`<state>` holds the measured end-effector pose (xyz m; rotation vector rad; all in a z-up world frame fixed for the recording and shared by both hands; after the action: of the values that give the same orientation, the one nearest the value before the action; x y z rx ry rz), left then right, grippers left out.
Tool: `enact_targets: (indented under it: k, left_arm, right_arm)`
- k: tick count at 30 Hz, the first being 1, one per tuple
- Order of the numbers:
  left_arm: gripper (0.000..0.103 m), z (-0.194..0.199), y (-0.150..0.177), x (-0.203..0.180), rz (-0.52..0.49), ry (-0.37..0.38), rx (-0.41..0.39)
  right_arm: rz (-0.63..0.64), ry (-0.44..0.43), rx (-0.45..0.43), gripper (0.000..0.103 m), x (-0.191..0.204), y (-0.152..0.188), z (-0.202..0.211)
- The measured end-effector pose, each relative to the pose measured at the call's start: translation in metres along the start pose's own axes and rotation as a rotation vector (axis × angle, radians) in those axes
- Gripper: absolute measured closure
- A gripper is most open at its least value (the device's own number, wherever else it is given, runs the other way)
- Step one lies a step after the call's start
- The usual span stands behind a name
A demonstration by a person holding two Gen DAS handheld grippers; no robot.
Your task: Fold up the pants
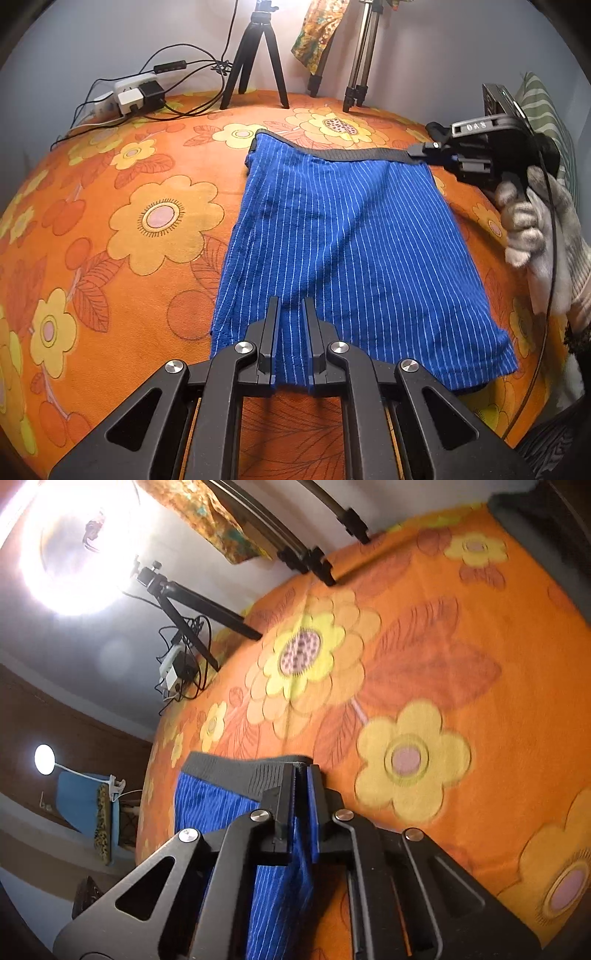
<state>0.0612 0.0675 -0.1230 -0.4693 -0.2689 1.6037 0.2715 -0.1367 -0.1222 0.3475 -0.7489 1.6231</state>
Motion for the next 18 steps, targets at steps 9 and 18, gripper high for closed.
enact_targets:
  k: [9, 18]
  left_arm:
    - [0.094, 0.015, -0.009, 0.005, 0.042, 0.006, -0.012]
    - [0.083, 0.025, -0.038, 0.032, 0.084, 0.084, 0.015]
  right_arm:
    - [0.142, 0.187, 0.01, 0.091, 0.024, -0.011, 0.001]
    - [0.353, 0.12, 0.156, 0.09, 0.124, -0.009, -0.035]
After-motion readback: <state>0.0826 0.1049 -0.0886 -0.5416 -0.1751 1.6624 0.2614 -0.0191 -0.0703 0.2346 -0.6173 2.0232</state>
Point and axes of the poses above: each gripper's, at about its wrist camera, not at the fingertips, and z roughly against the way its jaws point, x to its left, y to its underside, the point moved 3 cm from there along -z, roughly the way its jaws point, and after that the axes turned 10 degrees about x, right-handed, at the moved point
